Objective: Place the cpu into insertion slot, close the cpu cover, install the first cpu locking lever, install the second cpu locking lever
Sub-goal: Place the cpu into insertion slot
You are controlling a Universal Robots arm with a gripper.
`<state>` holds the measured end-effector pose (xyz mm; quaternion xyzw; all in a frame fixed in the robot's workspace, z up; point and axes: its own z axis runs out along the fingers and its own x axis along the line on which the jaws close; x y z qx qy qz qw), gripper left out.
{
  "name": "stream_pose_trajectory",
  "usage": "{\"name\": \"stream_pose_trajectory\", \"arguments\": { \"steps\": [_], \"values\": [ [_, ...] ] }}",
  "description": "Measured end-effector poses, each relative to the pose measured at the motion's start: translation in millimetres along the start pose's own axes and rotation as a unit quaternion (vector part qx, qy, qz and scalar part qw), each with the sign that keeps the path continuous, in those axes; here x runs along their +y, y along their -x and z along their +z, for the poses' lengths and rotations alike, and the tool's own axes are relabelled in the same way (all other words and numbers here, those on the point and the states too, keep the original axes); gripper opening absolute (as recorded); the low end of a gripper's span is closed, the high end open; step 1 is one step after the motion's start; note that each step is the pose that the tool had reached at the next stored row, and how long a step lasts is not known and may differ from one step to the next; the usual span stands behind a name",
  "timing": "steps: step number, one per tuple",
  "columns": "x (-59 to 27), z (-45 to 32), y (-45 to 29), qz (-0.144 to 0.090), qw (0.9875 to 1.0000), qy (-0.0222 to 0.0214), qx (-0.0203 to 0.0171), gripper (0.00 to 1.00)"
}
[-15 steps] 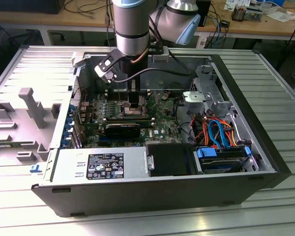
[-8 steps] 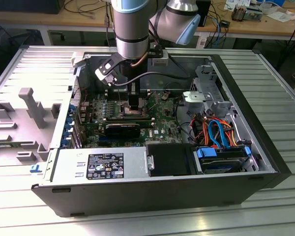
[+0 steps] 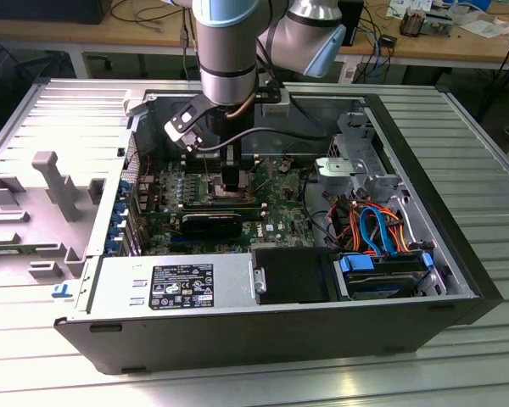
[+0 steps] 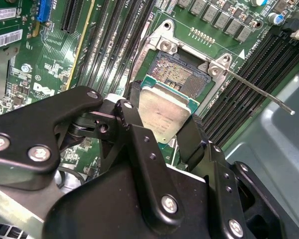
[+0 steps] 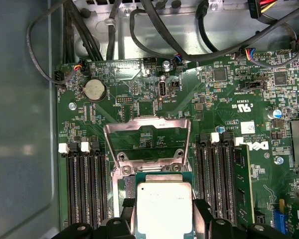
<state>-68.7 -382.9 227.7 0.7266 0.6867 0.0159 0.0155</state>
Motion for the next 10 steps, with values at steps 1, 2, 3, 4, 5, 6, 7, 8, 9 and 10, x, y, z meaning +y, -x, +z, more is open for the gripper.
{"name": "stream_pose_trajectory", "arguments": {
  "steps": [1, 2, 3, 4, 5, 6, 7, 8, 9, 10],
  "values": [
    [0.0, 0.1, 0.0, 0.000, 1.0000, 0.0000, 0.0000, 0.54],
    [0.0, 0.3, 0.0, 0.000, 1.0000, 0.0000, 0.0000, 0.54],
    [0.0, 0.4, 0.0, 0.000, 1.0000, 0.0000, 0.0000, 0.54],
    [0.0, 0.6, 0.0, 0.000, 1.0000, 0.0000, 0.0000, 0.54],
    [0.0, 0.8, 0.0, 0.000, 1.0000, 0.0000, 0.0000, 0.54],
    [0.0, 0.9, 0.0, 0.000, 1.0000, 0.0000, 0.0000, 0.54],
    [-0.1, 1.1, 0.0, 0.000, 1.0000, 0.0000, 0.0001, 0.54],
    [-0.1, 1.3, 0.0, 0.000, 1.0000, 0.0000, 0.0000, 0.54],
    [-0.1, 1.4, 0.0, 0.000, 1.0000, 0.0000, 0.0000, 0.54],
    [-0.2, 4.7, 0.0, 0.000, 1.0000, 0.0000, 0.0000, 0.54]
  ]
}}
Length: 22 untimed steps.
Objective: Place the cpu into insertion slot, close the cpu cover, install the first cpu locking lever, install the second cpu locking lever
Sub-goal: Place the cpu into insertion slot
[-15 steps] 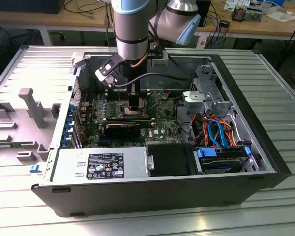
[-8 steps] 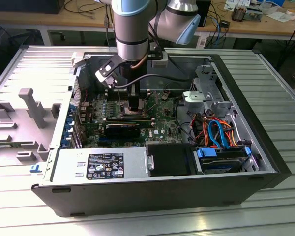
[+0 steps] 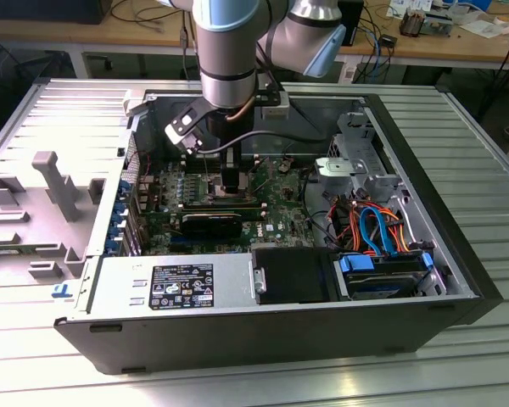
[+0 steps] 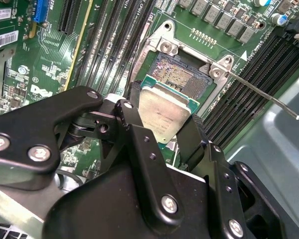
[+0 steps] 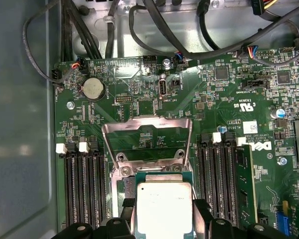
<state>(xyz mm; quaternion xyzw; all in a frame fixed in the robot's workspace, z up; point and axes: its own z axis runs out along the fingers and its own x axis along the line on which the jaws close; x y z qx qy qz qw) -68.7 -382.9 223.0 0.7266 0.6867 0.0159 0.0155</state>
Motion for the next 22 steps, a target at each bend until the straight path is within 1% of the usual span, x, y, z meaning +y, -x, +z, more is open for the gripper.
{"name": "stream_pose_trajectory", "arguments": {
  "steps": [1, 9, 19, 21, 22],
  "values": [
    [-0.1, 2.9, 0.0, 0.000, 1.0000, 0.0000, 0.0000, 0.54],
    [-0.2, 4.0, 0.0, 0.000, 1.0000, 0.0000, 0.0000, 0.54],
    [-0.3, 7.6, 0.0, 0.000, 1.0000, 0.0000, 0.0000, 0.54],
    [-0.5, 11.0, 0.0, 0.000, 1.0000, 0.0000, 0.0000, 0.54],
    [-0.5, 11.2, 0.0, 0.000, 1.0000, 0.0000, 0.0000, 0.54]
  ]
}}
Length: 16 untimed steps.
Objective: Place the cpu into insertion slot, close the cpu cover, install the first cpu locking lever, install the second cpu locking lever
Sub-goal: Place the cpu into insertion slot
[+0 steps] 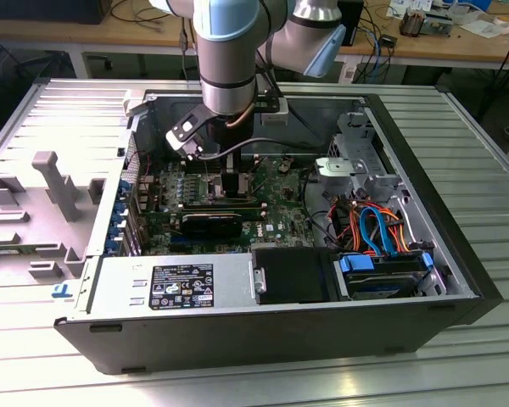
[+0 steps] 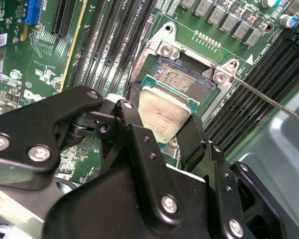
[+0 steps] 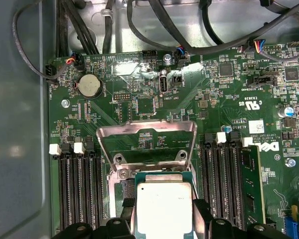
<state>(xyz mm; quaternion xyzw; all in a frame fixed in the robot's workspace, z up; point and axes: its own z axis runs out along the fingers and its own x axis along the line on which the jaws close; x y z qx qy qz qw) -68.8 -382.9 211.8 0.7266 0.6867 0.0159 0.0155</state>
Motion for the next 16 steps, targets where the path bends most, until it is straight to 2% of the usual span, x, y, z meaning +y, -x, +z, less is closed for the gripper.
{"name": "stream_pose_trajectory", "arguments": {
  "steps": [9, 16],
  "values": [
    [-1.2, 1.7, -0.2, 0.000, 1.0000, 0.0000, 0.0000, 0.54],
    [-8.8, 2.9, -0.5, 0.000, 1.0000, 0.0000, -0.0004, 0.54]
  ]
}}
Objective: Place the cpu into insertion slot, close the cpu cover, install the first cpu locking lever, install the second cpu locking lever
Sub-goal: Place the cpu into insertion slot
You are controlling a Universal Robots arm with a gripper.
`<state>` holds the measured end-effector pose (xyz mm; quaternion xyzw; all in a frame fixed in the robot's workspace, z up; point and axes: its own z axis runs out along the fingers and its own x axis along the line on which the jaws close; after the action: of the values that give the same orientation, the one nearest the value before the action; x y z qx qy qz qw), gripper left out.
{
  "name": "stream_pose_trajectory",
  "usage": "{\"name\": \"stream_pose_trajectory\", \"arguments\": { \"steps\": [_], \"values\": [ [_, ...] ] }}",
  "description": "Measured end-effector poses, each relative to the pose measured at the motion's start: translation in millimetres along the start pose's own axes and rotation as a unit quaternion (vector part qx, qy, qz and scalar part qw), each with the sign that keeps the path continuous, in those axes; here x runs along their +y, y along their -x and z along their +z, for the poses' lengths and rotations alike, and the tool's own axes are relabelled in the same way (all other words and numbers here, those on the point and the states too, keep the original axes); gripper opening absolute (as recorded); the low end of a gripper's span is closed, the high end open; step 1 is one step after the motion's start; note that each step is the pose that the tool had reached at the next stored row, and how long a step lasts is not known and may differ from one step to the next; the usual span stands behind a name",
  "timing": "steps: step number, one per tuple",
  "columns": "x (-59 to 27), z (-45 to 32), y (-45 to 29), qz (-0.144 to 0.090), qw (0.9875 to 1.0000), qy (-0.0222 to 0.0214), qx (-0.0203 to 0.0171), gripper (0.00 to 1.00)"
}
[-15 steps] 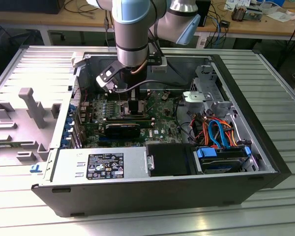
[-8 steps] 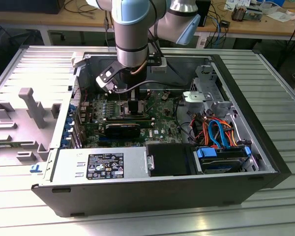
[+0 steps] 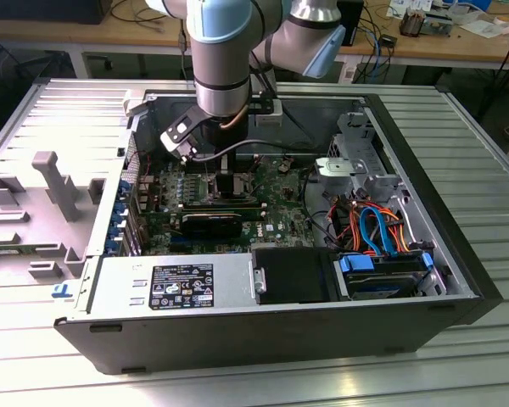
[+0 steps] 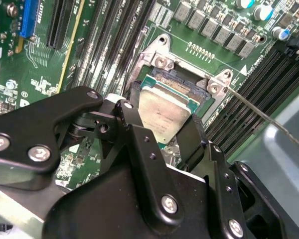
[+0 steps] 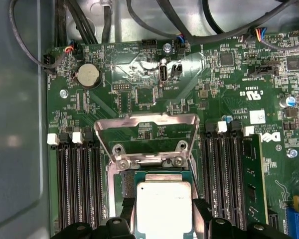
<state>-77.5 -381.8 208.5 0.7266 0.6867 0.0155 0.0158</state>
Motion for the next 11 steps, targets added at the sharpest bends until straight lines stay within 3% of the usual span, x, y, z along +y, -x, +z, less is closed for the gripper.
{"name": "stream_pose_trajectory", "arguments": {
  "steps": [8, 10, 11],
  "values": [
    [-0.4, 2.1, -6.5, 0.000, 1.0000, 0.0003, -0.0043, 0.54],
    [-0.5, 3.2, -7.2, 0.000, 1.0000, 0.0005, -0.0067, 0.54],
    [-0.6, 4.1, -7.6, 0.000, 1.0000, 0.0006, -0.0097, 0.54]
  ]
}}
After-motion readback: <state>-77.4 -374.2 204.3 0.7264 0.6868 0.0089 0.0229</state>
